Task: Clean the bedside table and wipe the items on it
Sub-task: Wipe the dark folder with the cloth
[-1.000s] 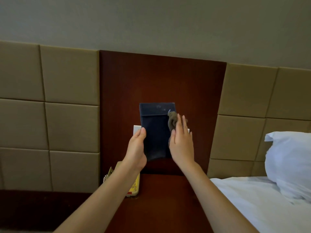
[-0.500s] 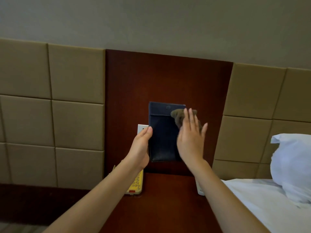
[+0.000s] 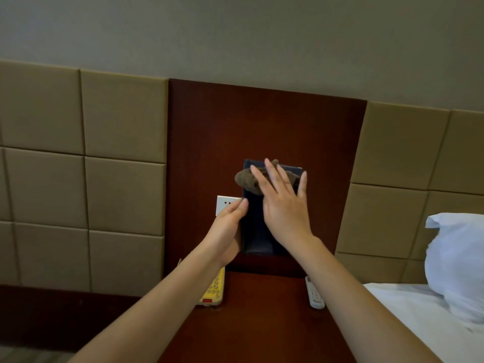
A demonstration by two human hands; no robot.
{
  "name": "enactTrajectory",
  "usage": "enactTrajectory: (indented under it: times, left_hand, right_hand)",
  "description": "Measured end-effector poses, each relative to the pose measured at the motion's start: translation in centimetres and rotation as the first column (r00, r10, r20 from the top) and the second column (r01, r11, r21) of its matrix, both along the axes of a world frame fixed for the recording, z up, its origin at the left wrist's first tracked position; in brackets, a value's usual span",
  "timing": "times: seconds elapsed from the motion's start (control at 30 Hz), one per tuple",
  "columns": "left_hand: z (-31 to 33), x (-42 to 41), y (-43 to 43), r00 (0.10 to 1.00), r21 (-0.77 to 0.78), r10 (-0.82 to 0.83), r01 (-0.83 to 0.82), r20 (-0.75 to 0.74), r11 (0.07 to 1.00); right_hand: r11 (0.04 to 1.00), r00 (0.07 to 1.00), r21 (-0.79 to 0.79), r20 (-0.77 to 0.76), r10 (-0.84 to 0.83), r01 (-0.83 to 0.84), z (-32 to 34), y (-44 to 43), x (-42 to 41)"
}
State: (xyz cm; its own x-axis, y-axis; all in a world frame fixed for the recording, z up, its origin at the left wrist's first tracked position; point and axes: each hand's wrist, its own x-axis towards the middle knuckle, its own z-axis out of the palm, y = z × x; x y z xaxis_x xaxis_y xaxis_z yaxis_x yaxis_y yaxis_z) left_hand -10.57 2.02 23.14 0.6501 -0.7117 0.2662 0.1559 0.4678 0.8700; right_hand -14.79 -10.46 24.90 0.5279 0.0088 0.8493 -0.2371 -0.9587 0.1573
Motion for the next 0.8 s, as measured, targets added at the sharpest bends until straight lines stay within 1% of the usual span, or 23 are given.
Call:
enactTrajectory:
  times: [0.1, 0.2, 0.3, 0.37, 0.43, 0.5, 0.53, 0.57, 0.6, 0.63, 0.7, 0.73, 0.77, 0.8]
  left_hand:
    - [0.1, 0.3, 0.4, 0.995, -0.026, -0.09, 0.089, -0.05, 0.996]
    - [0.1, 0.9, 0.9, 0.987, -0.008, -0.158, 0.158, -0.042, 0.987]
    - [-0.1, 1.1, 1.3, 0.985, 0.03, -0.171, 0.171, -0.03, 0.985]
    - [-0.4, 1.0, 1.4, 0.982, 0.021, -0.184, 0.185, -0.036, 0.983]
    - [-0.9, 0.8, 1.4, 0.977, -0.003, -0.206, 0.207, -0.049, 0.978]
    - [-1.2, 0.9, 1.4, 0.975, -0.013, -0.219, 0.219, -0.049, 0.976]
    - [-1.2, 0.9, 1.3, 0.974, -0.017, -0.221, 0.221, -0.045, 0.975]
    - [-1.2, 1.0, 1.1, 0.974, -0.023, -0.224, 0.223, -0.041, 0.975]
    - [-1.1, 1.0, 0.8, 0.975, -0.025, -0.22, 0.219, -0.038, 0.975]
    - [-0.9, 1.0, 0.4, 0.977, -0.022, -0.211, 0.21, -0.031, 0.977]
    - [-0.9, 0.9, -0.3, 0.985, -0.006, -0.172, 0.172, -0.015, 0.985]
    - [-1.0, 0.8, -0.4, 0.987, -0.007, -0.158, 0.158, -0.01, 0.987]
    - [-1.1, 0.7, -0.4, 0.988, -0.021, -0.154, 0.154, -0.012, 0.988]
    - [-1.2, 0.8, -0.4, 0.988, -0.039, -0.154, 0.153, -0.023, 0.987]
  right_hand:
    - [1.0, 0.999, 0.016, -0.026, 0.019, -0.018, 0.5, -0.4, -0.3]
    - [0.996, 0.994, 0.026, -0.052, 0.092, -0.091, 0.4, -0.7, -0.7]
    - [0.982, 0.985, 0.079, -0.01, 0.172, -0.171, -0.3, -0.7, -0.6]
    - [0.956, 0.975, 0.199, 0.105, 0.195, -0.213, -0.4, -1.1, -0.5]
    - [0.903, 0.97, 0.377, 0.2, 0.137, -0.205, 0.1, -2.0, -0.7]
    - [0.847, 0.98, 0.504, 0.182, 0.085, -0.167, 0.6, -2.7, -0.8]
    - [0.843, 0.984, 0.516, 0.157, 0.082, -0.153, 0.6, -2.5, -0.7]
    - [0.862, 0.986, 0.486, 0.137, 0.09, -0.146, 0.6, -1.8, -0.6]
    - [0.896, 0.986, 0.416, 0.121, 0.112, -0.153, 0.4, -0.7, -0.4]
    - [0.93, 0.984, 0.325, 0.095, 0.15, -0.173, 0.2, 0.5, -0.2]
    - [0.963, 0.974, 0.159, -0.015, 0.225, -0.219, 0.1, 2.3, 0.4]
    - [0.966, 0.968, 0.114, -0.075, 0.24, -0.231, 0.3, 2.5, 0.6]
    - [0.968, 0.965, 0.108, -0.108, 0.239, -0.227, 0.8, 2.3, 0.7]
    - [0.968, 0.968, 0.138, -0.105, 0.226, -0.211, 1.3, 1.6, 0.7]
